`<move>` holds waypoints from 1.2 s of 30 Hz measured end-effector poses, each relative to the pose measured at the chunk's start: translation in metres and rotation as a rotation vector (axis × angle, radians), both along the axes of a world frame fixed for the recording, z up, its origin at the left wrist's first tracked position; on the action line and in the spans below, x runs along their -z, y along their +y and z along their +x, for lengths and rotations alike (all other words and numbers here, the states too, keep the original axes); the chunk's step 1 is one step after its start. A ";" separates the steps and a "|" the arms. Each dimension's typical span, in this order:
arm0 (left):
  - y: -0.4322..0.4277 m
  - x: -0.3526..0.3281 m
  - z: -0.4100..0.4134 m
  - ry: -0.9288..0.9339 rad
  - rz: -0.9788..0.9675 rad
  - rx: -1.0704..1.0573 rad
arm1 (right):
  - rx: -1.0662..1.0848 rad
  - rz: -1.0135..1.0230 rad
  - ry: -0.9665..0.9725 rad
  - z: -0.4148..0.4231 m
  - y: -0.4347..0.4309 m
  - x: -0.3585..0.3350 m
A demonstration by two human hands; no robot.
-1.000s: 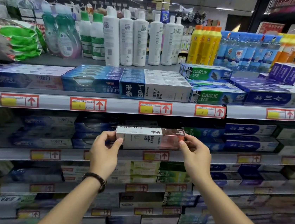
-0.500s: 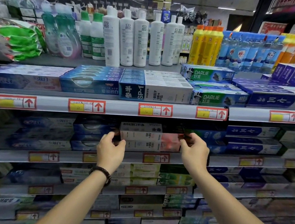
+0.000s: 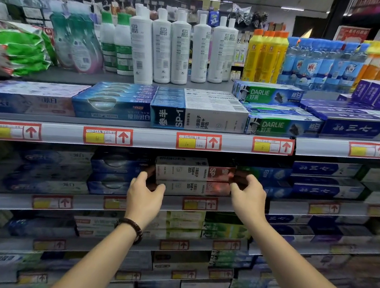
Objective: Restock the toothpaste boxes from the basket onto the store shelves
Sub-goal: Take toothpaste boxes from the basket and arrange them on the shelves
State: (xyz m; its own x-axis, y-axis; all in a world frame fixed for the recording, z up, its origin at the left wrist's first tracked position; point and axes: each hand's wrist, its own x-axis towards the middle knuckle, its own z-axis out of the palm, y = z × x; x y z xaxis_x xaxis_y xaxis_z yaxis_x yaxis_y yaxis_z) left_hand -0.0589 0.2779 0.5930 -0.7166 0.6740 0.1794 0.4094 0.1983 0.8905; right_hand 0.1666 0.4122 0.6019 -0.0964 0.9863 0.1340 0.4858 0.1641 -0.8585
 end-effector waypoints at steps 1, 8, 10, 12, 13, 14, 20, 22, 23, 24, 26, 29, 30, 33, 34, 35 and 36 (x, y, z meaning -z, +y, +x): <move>0.000 0.001 0.000 0.009 -0.002 0.007 | -0.012 -0.005 -0.005 -0.001 0.000 0.002; 0.003 0.003 0.003 -0.047 -0.014 0.031 | -0.038 -0.013 -0.026 -0.001 0.000 0.004; 0.003 0.001 0.005 -0.088 -0.008 0.038 | -0.050 -0.001 -0.007 0.001 -0.003 0.003; 0.004 -0.002 0.008 -0.117 -0.007 0.055 | -0.067 0.011 -0.002 0.000 -0.001 0.005; 0.004 -0.003 0.009 -0.127 -0.010 0.071 | -0.078 0.014 0.001 -0.001 0.000 0.006; 0.005 -0.002 0.008 -0.138 -0.021 0.088 | -0.088 0.014 0.001 -0.002 -0.001 0.005; 0.008 -0.002 0.009 -0.167 -0.066 0.115 | -0.112 0.002 0.013 -0.007 -0.001 0.006; 0.008 -0.003 0.011 -0.153 -0.066 0.088 | -0.122 0.000 0.023 -0.007 0.000 0.008; 0.008 -0.003 0.012 -0.146 -0.063 0.077 | -0.123 0.001 0.029 -0.008 0.000 0.009; 0.008 -0.004 0.013 -0.140 -0.056 0.071 | -0.122 0.007 0.031 -0.008 0.000 0.009; 0.005 -0.006 0.017 -0.139 -0.041 0.078 | -0.123 0.015 0.035 -0.008 -0.002 0.009; 0.004 -0.008 0.020 -0.136 -0.057 0.102 | -0.118 0.012 0.050 -0.009 -0.003 0.009; 0.005 -0.008 0.020 -0.144 -0.063 0.107 | -0.117 0.014 0.045 -0.009 -0.002 0.010; 0.006 -0.009 0.021 -0.177 -0.094 0.112 | -0.109 0.013 0.036 -0.011 -0.001 0.012; 0.006 -0.010 0.022 -0.188 -0.096 0.113 | -0.107 0.002 0.035 -0.011 -0.001 0.012; 0.006 -0.011 0.023 -0.198 -0.098 0.115 | -0.110 -0.006 0.029 -0.012 -0.001 0.012; 0.006 -0.012 0.024 -0.205 -0.095 0.119 | -0.116 -0.002 0.017 -0.012 -0.002 0.012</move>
State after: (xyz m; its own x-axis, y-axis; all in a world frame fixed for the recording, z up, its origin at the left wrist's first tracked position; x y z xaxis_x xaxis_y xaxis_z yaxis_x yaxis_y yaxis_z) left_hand -0.0353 0.2834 0.6054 -0.6458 0.7629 -0.0298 0.2478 0.2464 0.9370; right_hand 0.1541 0.4102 0.5896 -0.2072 0.9689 0.1350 0.4486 0.2167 -0.8670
